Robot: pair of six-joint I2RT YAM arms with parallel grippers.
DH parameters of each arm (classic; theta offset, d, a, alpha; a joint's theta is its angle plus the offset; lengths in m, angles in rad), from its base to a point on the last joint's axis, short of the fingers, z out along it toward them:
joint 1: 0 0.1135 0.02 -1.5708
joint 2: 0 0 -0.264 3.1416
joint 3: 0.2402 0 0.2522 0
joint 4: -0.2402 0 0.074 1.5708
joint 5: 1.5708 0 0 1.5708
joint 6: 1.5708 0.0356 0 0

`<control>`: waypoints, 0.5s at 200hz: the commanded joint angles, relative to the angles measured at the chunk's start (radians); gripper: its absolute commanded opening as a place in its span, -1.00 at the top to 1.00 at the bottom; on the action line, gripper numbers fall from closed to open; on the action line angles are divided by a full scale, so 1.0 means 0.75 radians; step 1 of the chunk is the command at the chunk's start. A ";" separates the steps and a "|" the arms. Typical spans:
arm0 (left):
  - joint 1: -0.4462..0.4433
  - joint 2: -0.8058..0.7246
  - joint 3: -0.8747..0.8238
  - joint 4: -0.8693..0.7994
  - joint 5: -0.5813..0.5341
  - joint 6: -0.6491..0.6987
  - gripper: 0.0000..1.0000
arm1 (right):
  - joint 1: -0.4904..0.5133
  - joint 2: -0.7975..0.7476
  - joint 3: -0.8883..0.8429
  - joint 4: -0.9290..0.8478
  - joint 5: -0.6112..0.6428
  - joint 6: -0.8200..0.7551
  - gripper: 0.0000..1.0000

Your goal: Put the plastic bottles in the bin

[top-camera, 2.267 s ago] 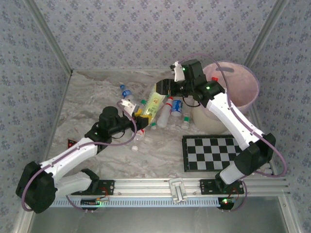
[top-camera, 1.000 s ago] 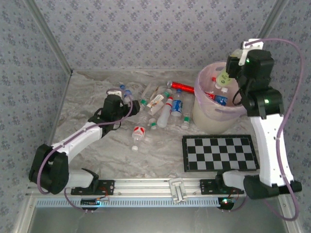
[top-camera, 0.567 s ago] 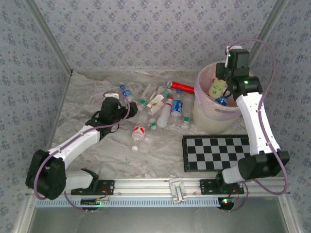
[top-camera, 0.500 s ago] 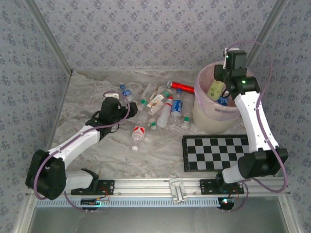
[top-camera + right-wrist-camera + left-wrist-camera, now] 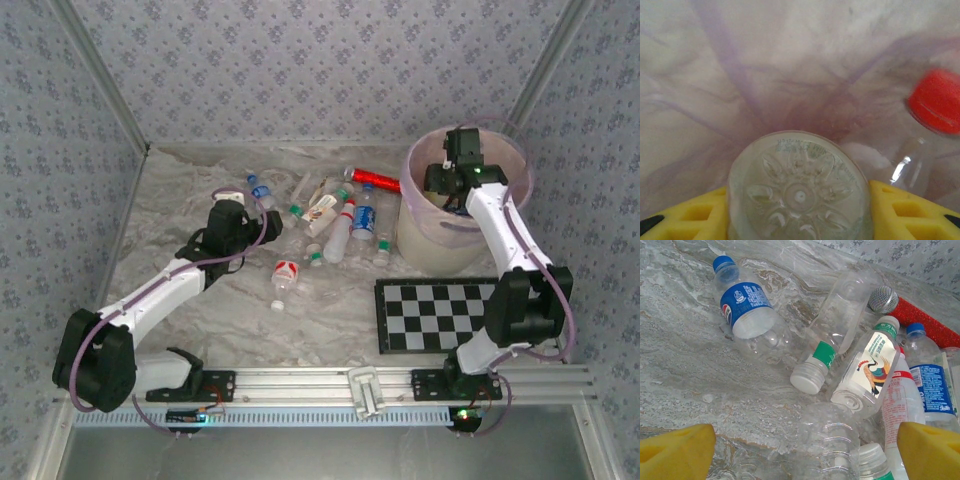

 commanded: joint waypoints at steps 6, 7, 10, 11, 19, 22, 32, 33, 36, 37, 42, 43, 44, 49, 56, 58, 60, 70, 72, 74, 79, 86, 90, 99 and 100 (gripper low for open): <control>0.015 0.010 -0.015 0.000 0.028 0.014 -0.87 | -0.024 0.026 -0.040 0.000 -0.016 0.057 0.65; 0.015 0.011 -0.015 0.000 0.029 0.014 -0.87 | -0.024 0.025 -0.041 0.001 -0.015 0.057 0.65; 0.015 0.013 -0.014 0.000 0.031 0.013 -0.87 | -0.025 0.022 -0.041 0.004 -0.015 0.059 0.63; 0.015 0.014 -0.014 0.000 0.032 0.013 -0.87 | -0.026 0.021 -0.041 0.004 -0.015 0.059 0.62; 0.017 0.020 -0.010 -0.002 0.035 0.011 -0.88 | -0.028 0.011 -0.039 0.008 -0.014 0.059 0.50; 0.017 0.023 -0.009 -0.004 0.037 0.011 -0.88 | -0.028 0.007 -0.036 0.008 -0.011 0.058 0.43; 0.022 0.030 -0.002 -0.015 0.037 0.006 -0.89 | -0.028 -0.002 -0.016 -0.015 0.007 0.049 0.29; 0.021 0.031 -0.002 -0.016 0.037 0.006 -0.89 | -0.029 -0.004 -0.013 -0.019 0.008 0.049 0.28; 0.023 0.034 0.002 -0.020 0.038 0.002 -0.89 | -0.030 -0.006 -0.007 -0.029 0.012 0.047 0.24; 0.024 0.034 0.002 -0.021 0.037 0.002 -0.89 | -0.031 -0.008 -0.002 -0.033 0.013 0.047 0.22; 0.027 0.039 0.008 -0.025 0.042 -0.002 -0.89 | -0.032 -0.016 0.008 -0.049 0.017 0.042 0.13; 0.027 0.040 0.008 -0.025 0.044 -0.003 -0.89 | -0.033 -0.019 0.010 -0.051 0.017 0.042 0.12; 0.028 0.040 0.009 -0.024 0.044 -0.003 -0.90 | -0.033 -0.021 0.012 -0.054 0.017 0.040 0.10; 0.032 0.047 0.016 -0.025 0.051 -0.007 -0.90 | -0.037 -0.033 0.023 -0.067 0.016 0.034 -0.01; 0.037 0.057 0.026 -0.025 0.057 -0.015 -0.91 | -0.041 -0.056 0.037 -0.089 0.016 0.024 -0.14; 0.039 0.058 0.028 -0.025 0.058 -0.018 -0.92 | -0.042 -0.062 0.042 -0.095 0.015 0.022 -0.18; 0.040 0.062 0.031 -0.025 0.058 -0.020 -0.92 | -0.043 -0.072 0.046 -0.102 0.014 0.018 -0.22; 0.045 0.082 0.050 -0.023 0.060 -0.033 -0.95 | -0.052 -0.113 0.068 -0.130 0.003 0.005 -0.44; 0.047 0.086 0.054 -0.023 0.061 -0.036 -0.95 | -0.052 -0.123 0.073 -0.136 -0.001 0.002 -0.47; 0.048 0.090 0.058 -0.023 0.061 -0.039 -0.95 | -0.054 -0.132 0.078 -0.142 -0.004 -0.001 -0.52; 0.051 0.103 0.068 -0.023 0.063 -0.046 -0.97 | -0.061 -0.152 0.093 -0.161 -0.018 -0.007 -0.61; 0.056 0.120 0.085 -0.025 0.065 -0.052 -0.98 | -0.068 -0.179 0.117 -0.189 -0.028 -0.013 -0.82; 0.058 0.129 0.094 -0.023 0.066 -0.054 -0.98 | -0.071 -0.195 0.128 -0.205 -0.029 -0.017 -0.95; 0.062 0.151 0.115 -0.017 0.065 -0.054 -0.98 | -0.075 -0.233 0.147 -0.235 -0.022 -0.026 -1.00; 0.062 0.153 0.119 -0.017 0.065 -0.054 -0.98 | -0.076 -0.239 0.148 -0.236 -0.021 -0.028 -1.00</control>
